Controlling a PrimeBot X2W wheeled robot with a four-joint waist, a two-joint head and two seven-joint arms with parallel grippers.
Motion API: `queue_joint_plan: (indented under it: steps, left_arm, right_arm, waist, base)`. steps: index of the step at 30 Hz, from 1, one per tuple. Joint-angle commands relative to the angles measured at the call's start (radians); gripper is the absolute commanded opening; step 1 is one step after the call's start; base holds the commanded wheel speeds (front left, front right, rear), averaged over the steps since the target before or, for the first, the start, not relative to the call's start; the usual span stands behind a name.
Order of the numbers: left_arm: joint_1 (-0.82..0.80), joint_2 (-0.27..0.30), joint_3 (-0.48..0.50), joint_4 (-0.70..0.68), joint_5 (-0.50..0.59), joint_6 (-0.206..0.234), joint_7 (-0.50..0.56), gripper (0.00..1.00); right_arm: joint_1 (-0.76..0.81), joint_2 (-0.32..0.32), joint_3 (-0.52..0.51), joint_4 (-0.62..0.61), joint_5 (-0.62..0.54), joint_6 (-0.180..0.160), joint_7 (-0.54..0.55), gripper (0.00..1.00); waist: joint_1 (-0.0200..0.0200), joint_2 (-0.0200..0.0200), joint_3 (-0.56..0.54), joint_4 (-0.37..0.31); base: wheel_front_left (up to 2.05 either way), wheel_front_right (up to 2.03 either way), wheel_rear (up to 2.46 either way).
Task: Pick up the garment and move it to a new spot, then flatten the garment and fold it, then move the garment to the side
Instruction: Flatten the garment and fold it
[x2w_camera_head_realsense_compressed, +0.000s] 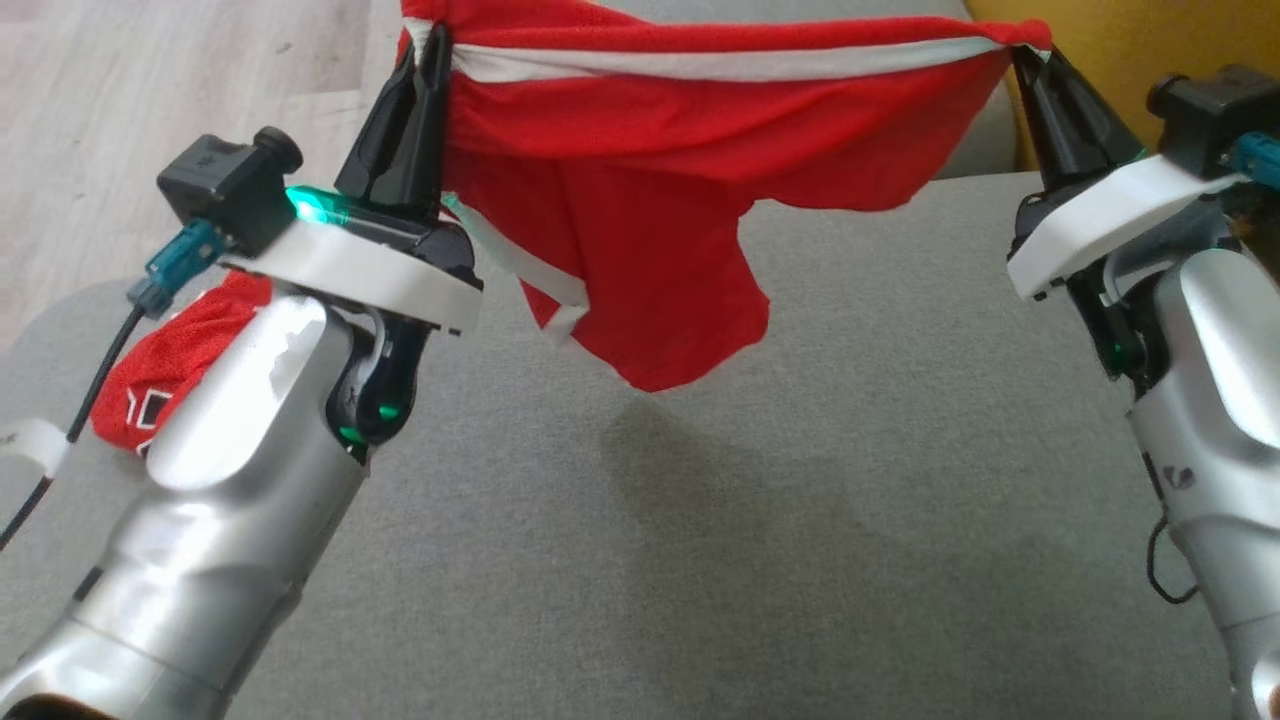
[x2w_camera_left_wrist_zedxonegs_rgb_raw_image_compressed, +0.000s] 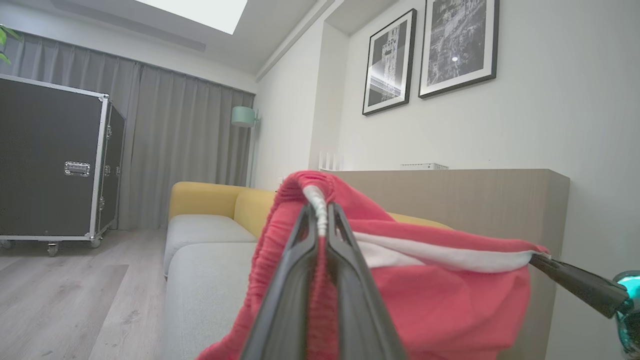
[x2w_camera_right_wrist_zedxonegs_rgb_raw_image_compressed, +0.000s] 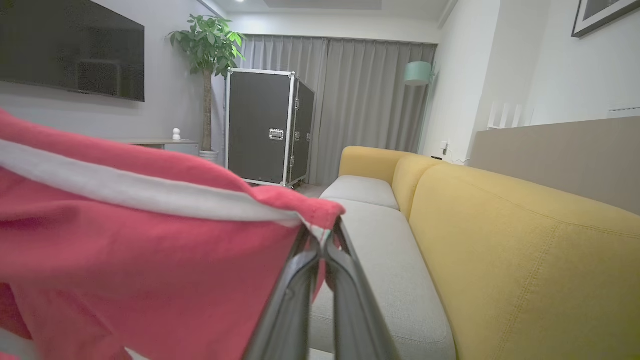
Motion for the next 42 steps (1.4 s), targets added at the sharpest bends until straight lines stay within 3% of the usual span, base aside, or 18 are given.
queue_joint_plan:
  steps: [1, 7, 13, 18, 22, 27, 33, 42]
  left_arm:
    - [-0.038, 0.037, 0.04, -0.034, -0.005, -0.001, -0.001, 0.0]
    - [0.029, 0.059, 0.015, -0.09, -0.023, 0.001, 0.042, 0.0]
    - [0.096, 0.096, 0.002, -0.194, -0.051, 0.037, 0.116, 0.0]
    - [0.079, 0.117, -0.005, -0.222, -0.059, 0.072, 0.195, 0.0]
    - [0.004, 0.103, 0.005, -0.183, -0.085, 0.071, 0.257, 0.0]
    - [-0.218, 0.069, 0.039, -0.034, -0.088, 0.041, 0.298, 0.0]
    - [-0.456, 0.015, 0.062, 0.154, -0.05, -0.024, 0.223, 0.0]
    - [-0.505, -0.055, 0.033, 0.33, -0.041, -0.075, 0.085, 0.0]
  right_arm:
    - [-0.035, -0.008, 0.012, -0.027, 0.008, 0.004, -0.007, 0.0]
    - [0.015, -0.053, 0.025, -0.064, 0.03, 0.004, 0.007, 0.0]
    - [0.103, -0.091, 0.017, -0.175, 0.07, 0.004, 0.086, 0.0]
    - [0.117, -0.107, 0.027, -0.235, 0.068, 0.004, 0.16, 0.0]
    - [0.045, -0.094, 0.036, -0.218, 0.071, 0.004, 0.198, 0.0]
    - [-0.211, -0.072, 0.069, -0.064, 0.008, 0.004, 0.155, 0.0]
    - [-0.484, -0.019, 0.006, 0.168, -0.099, 0.004, -0.014, 0.0]
    - [-0.542, 0.022, -0.022, 0.42, -0.188, 0.004, -0.148, 0.0]
  waist:
    - [0.0, -0.0001, -0.003, 0.007]
    - [0.0, -0.0001, -0.012, 0.02]
    - [0.0, -0.0001, 0.0, 0.015]
    - [0.0, -0.0001, 0.047, -0.003]
    - [0.0, -0.0001, 0.135, -0.025]
    - [0.0, -0.0001, 0.321, -0.052]
    - [0.0, -0.0001, 0.439, -0.06]
    - [0.0, -0.0001, 0.467, -0.055]
  base:
    - [0.0, 0.0, 0.0]
    - [0.0, 0.0, 0.0]
    - [0.0, 0.0, 0.0]
    - [0.0, 0.0, 0.0]
    - [0.0, 0.0, 0.0]
    - [0.0, 0.0, 0.0]
    - [0.0, 0.0, 0.0]
    - [0.0, 0.0, 0.0]
